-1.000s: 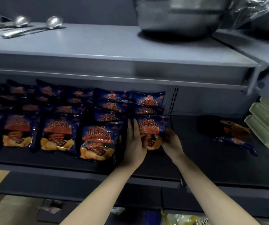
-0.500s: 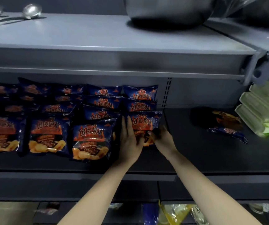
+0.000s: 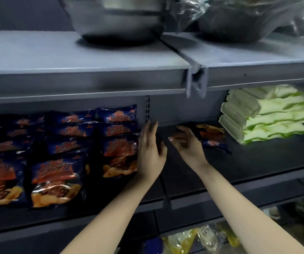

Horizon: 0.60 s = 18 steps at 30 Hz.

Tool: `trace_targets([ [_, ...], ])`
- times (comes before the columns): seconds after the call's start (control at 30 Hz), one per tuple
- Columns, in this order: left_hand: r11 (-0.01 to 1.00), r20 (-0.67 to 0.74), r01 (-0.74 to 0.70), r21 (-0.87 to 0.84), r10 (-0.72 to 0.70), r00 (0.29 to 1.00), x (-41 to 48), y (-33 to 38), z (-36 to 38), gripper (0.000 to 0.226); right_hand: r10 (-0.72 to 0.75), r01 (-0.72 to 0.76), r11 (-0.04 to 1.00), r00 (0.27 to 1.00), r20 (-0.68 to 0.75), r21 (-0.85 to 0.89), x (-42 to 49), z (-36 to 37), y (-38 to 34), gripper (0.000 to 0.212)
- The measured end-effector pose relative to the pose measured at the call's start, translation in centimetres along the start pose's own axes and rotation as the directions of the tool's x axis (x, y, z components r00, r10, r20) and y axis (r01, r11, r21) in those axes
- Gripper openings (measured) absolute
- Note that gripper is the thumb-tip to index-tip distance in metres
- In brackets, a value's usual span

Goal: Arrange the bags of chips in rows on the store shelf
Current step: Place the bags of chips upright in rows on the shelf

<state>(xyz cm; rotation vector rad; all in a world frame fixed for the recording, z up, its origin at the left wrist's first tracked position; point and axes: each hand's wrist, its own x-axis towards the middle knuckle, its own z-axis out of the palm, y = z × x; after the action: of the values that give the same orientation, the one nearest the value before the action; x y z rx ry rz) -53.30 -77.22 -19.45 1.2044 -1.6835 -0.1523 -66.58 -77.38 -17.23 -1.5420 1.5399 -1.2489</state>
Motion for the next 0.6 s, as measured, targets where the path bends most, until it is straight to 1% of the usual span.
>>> trace_targets([
  [0.07,1.000,0.019,-0.017,-0.020,0.017,1.000,0.6,1.6,2.2,0.065,-0.030,0.027,0.999,0.996,-0.080,-0.034,0.1,-2.9,1.0,0.044],
  [0.2,0.993,0.089,-0.015,-0.114,0.025,0.996,1.0,4.1,6.6,0.058,-0.103,0.066,0.985,0.968,-0.229,-0.160,-0.2,-7.8,3.3,0.034],
  [0.27,0.988,0.170,0.034,-0.151,-0.008,0.985,1.0,4.9,8.9,0.058,-0.141,0.078,0.971,0.950,-0.278,-0.227,-0.2,-9.6,4.8,0.030],
  [0.3,0.985,0.224,0.070,-0.158,-0.033,0.974,0.9,5.1,9.9,0.060,-0.141,0.063,0.962,0.947,-0.288,-0.265,-0.2,-10.3,5.6,0.031],
  [0.37,0.987,0.345,0.119,-0.105,-0.076,0.936,1.0,5.4,11.7,0.062,-0.104,0.010,0.945,0.956,-0.273,-0.326,-0.2,-11.5,6.8,0.037],
  [0.4,0.993,0.405,0.108,-0.044,-0.081,0.911,1.0,5.3,12.6,0.064,-0.084,-0.012,0.935,0.963,-0.255,-0.354,-0.2,-11.9,7.3,0.040],
  [0.47,0.995,0.528,-0.014,0.104,-0.043,0.848,0.9,4.8,13.7,0.064,-0.052,-0.029,0.904,0.983,-0.177,-0.426,-0.2,-12.3,8.2,0.045],
  [0.53,0.969,0.621,-0.156,0.191,0.004,0.784,0.7,4.3,14.5,0.061,0.026,-0.052,0.840,0.998,-0.056,-0.541,-0.5,-12.3,9.4,0.051],
  [0.6,0.957,0.670,-0.193,0.215,-0.001,0.743,0.3,3.9,14.9,0.059,0.139,-0.085,0.774,0.990,0.037,-0.628,-0.9,-12.2,10.4,0.056],
])
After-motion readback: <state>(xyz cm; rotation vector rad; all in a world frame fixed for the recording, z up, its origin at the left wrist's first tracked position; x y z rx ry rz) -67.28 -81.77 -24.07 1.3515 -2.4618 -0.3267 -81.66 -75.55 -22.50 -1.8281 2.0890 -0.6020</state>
